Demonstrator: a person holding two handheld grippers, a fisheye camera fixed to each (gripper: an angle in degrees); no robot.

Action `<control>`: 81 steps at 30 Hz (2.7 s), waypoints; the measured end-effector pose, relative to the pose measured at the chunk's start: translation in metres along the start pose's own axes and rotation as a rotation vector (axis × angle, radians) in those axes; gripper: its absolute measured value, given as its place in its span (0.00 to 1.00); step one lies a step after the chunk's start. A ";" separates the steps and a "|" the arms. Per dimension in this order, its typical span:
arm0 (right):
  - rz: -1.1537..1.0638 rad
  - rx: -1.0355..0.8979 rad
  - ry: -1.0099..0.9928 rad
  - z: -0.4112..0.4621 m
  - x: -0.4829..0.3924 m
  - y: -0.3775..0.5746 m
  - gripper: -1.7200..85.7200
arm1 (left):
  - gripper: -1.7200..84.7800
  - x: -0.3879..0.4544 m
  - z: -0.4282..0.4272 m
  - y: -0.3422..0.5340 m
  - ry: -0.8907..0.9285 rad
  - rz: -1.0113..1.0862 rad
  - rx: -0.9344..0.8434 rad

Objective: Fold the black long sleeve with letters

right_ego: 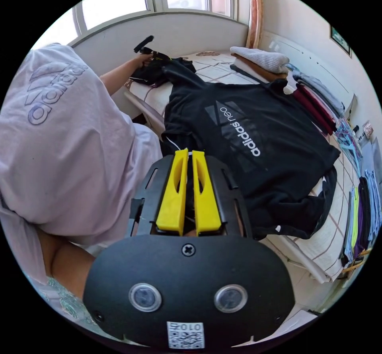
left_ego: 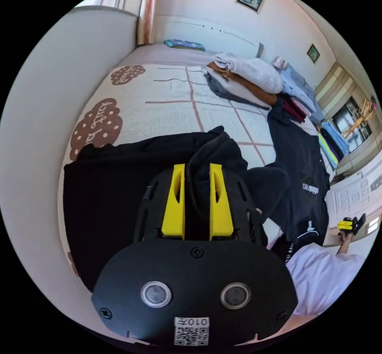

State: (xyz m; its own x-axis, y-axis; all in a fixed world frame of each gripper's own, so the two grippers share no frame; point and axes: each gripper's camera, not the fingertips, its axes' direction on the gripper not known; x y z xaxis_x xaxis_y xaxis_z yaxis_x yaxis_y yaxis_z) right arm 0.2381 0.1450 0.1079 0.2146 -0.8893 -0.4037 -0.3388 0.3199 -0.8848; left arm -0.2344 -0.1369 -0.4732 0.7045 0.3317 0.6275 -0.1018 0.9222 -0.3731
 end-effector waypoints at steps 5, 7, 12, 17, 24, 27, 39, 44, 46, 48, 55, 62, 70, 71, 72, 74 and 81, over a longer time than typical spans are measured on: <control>0.031 -0.006 0.003 0.001 -0.004 0.007 0.06 | 0.03 0.015 -0.048 -0.003 0.168 0.029 0.116; 0.042 0.005 0.017 -0.002 -0.006 0.008 0.06 | 0.02 0.003 -0.072 0.005 0.389 -0.054 0.272; 0.062 0.014 0.087 -0.014 -0.013 0.006 0.05 | 0.02 0.034 -0.131 0.013 0.475 -0.152 0.623; 0.078 0.002 0.152 -0.024 -0.020 0.000 0.05 | 0.03 0.257 -0.169 -0.037 0.150 0.346 0.679; 0.099 0.040 0.150 -0.048 -0.017 -0.016 0.05 | 0.08 0.526 -0.040 0.008 0.522 1.105 0.304; 0.119 0.030 0.127 -0.049 -0.009 -0.023 0.05 | 0.10 0.528 0.002 0.056 0.504 1.052 0.286; 0.613 0.150 0.118 -0.045 0.137 -0.098 0.14 | 0.17 0.422 0.094 0.219 -0.023 0.723 0.101; 0.741 0.087 0.153 -0.040 0.186 -0.187 0.16 | 0.18 0.459 0.143 0.255 -0.051 0.754 0.070; 0.794 0.013 0.152 -0.023 0.200 -0.218 0.17 | 0.17 0.465 0.149 0.263 -0.076 0.771 0.095; 0.840 -0.088 0.175 0.005 0.211 -0.252 0.18 | 0.17 0.464 0.153 0.269 -0.072 0.783 0.101; 0.846 -0.304 0.337 0.043 0.208 -0.295 0.11 | 0.14 0.451 0.172 0.290 -0.079 0.758 0.106; 0.726 0.066 0.271 -0.107 0.184 -0.285 0.08 | 0.11 0.453 0.194 0.307 -0.138 0.762 0.129; 0.827 -0.030 0.084 -0.080 0.203 -0.181 0.08 | 0.10 0.451 0.213 0.317 -0.162 0.841 0.118; 0.825 -0.025 0.071 -0.075 0.200 -0.171 0.08 | 0.10 0.449 0.215 0.316 -0.155 0.864 0.107; 0.836 -0.002 0.072 -0.076 0.197 -0.163 0.08 | 0.10 0.448 0.215 0.315 -0.146 0.879 0.103; 0.849 0.038 0.065 -0.083 0.194 -0.153 0.07 | 0.12 0.437 0.203 0.304 -0.098 0.874 0.145; 0.847 0.166 -0.035 -0.122 0.180 -0.148 0.07 | 0.15 0.410 0.209 0.201 -0.029 0.841 0.279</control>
State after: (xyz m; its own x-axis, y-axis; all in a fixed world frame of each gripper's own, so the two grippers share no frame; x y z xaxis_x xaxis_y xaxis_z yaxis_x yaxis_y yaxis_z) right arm 0.2153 -0.1025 0.1938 -0.0208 -0.3198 -0.9472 -0.2594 0.9167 -0.3038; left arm -0.1130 0.2260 -0.1480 0.3013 0.9231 0.2389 -0.7484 0.3842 -0.5407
